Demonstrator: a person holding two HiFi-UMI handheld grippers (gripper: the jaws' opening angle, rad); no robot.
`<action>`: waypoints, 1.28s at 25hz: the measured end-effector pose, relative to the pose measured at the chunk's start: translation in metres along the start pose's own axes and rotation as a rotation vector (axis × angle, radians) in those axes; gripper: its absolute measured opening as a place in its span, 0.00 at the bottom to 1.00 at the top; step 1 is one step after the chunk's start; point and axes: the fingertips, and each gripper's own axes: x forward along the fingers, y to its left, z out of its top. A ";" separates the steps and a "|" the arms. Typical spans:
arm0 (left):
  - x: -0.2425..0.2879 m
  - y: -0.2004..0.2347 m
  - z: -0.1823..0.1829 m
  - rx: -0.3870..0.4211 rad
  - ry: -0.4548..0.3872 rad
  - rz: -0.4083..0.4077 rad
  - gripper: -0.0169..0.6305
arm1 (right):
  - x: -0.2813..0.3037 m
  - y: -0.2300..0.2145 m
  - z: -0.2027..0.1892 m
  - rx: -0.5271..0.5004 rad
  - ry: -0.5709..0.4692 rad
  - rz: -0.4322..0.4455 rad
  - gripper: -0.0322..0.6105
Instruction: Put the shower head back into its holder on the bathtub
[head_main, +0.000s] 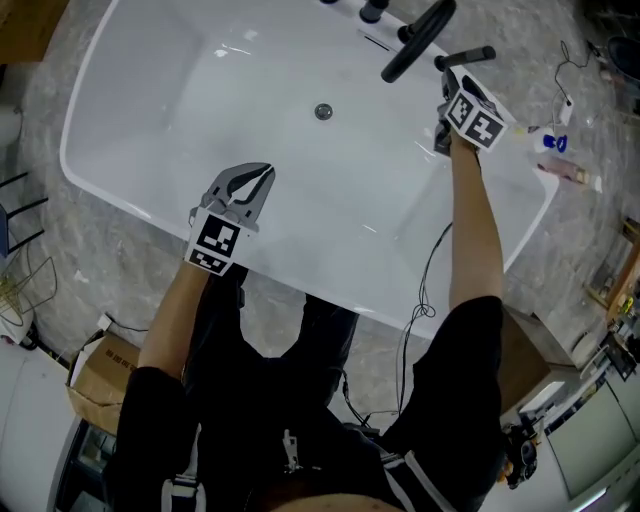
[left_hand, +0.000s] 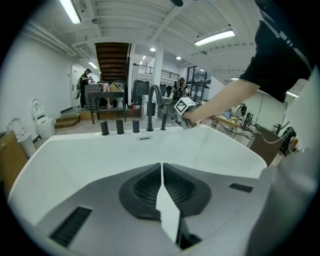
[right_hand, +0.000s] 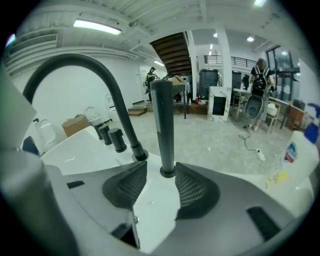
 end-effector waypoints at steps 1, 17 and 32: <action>-0.004 0.002 0.006 0.000 -0.005 0.003 0.08 | -0.013 0.002 -0.005 0.020 -0.002 0.005 0.34; -0.035 -0.002 0.139 0.065 -0.128 -0.057 0.08 | -0.212 0.058 -0.061 0.265 -0.042 -0.027 0.06; -0.074 -0.024 0.243 0.159 -0.252 -0.176 0.08 | -0.336 0.147 0.040 0.071 -0.299 -0.045 0.06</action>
